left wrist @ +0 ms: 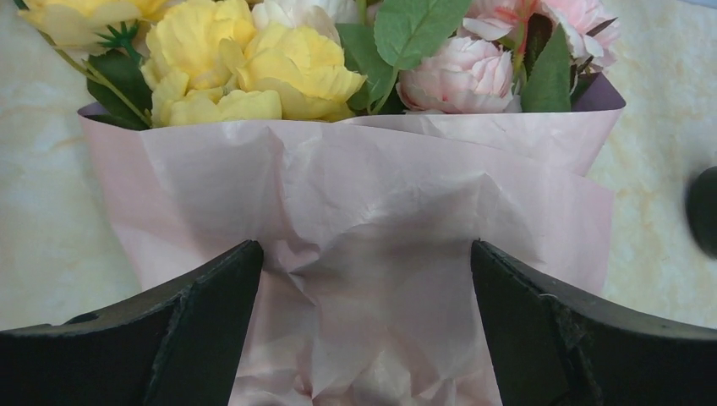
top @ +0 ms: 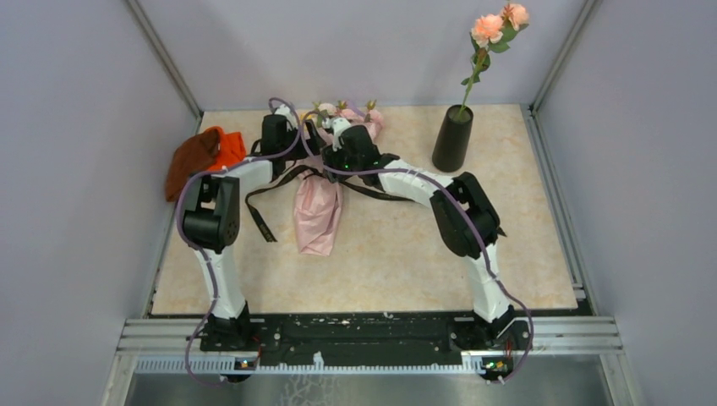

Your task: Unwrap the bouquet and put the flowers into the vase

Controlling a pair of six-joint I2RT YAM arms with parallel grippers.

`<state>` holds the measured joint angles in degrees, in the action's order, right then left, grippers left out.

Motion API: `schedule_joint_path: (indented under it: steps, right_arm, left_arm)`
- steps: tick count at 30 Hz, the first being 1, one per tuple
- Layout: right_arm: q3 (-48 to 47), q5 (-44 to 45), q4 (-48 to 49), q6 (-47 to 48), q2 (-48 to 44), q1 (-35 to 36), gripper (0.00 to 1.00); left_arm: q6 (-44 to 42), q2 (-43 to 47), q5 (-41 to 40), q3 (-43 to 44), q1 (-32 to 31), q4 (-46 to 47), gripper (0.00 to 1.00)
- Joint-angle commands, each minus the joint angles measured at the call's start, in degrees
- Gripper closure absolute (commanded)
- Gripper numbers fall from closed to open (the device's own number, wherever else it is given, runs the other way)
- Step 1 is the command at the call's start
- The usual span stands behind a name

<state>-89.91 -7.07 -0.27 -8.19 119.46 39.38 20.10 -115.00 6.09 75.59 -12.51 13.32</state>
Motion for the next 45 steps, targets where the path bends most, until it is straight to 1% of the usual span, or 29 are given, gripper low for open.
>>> schedule_joint_path:
  steps: [1,5,11,12,13,14,15,21,25,29,34,37,44,45]
  right_arm:
    - [-7.1,-0.9,-3.1,1.3,4.1,1.3,0.51]
    - [-9.7,-1.7,-4.0,1.0,6.6,1.3,0.51]
    - [-8.8,-2.3,-3.2,0.3,8.3,1.3,0.52]
    - [-8.5,-2.2,-3.0,0.1,8.5,1.3,0.60]
    - [-7.9,-2.0,-2.7,-0.2,8.3,1.3,0.87]
    - [-7.6,-1.8,-2.5,-0.2,8.0,1.3,0.96]
    - [-7.3,-1.5,-2.3,-0.2,7.2,1.3,1.00]
    - [-3.7,-0.1,-1.6,0.4,2.2,1.3,1.00]
    - [0.3,0.4,-0.3,-0.4,-2.5,1.3,1.00]
    - [4.5,-0.2,2.9,-1.4,-7.3,1.3,1.00]
    - [6.5,0.7,2.9,-1.3,-11.3,1.3,1.00]
    - [7.4,1.0,3.0,-1.1,-12.0,1.3,1.00]
    - [9.0,0.2,3.9,-2.0,-9.6,1.3,1.00]
    - [9.5,0.1,4.4,-2.3,-9.4,1.3,0.98]
  left_arm:
    - [2.6,-2.0,4.1,-0.3,1.3,1.6,0.01]
    - [2.9,-2.2,3.5,-0.7,2.1,0.7,0.01]
    - [2.8,-2.1,2.8,-1.7,2.4,0.6,0.01]
    - [2.9,-2.2,2.8,-1.8,2.5,0.6,0.01]
    - [3.0,-2.4,2.8,-2.0,2.5,0.6,0.01]
    - [3.1,-2.5,2.7,-2.0,2.5,0.6,0.01]
    - [3.1,-2.6,2.7,-2.0,2.5,0.5,0.01]
    - [4.1,-3.2,2.6,-1.4,2.5,0.5,0.01]
    - [4.2,-3.1,1.8,-1.3,2.6,0.2,0.01]
    - [4.2,-2.8,1.7,-1.3,2.5,0.1,0.01]
    - [4.3,-1.8,1.3,-1.6,2.5,0.2,0.01]
    - [4.7,0.2,2.2,-2.4,2.4,0.1,0.01]
    - [4.5,9.0,3.7,-4.8,0.5,-0.9,0.01]
    - [4.4,10.1,4.0,-4.8,0.3,-1.2,0.01]
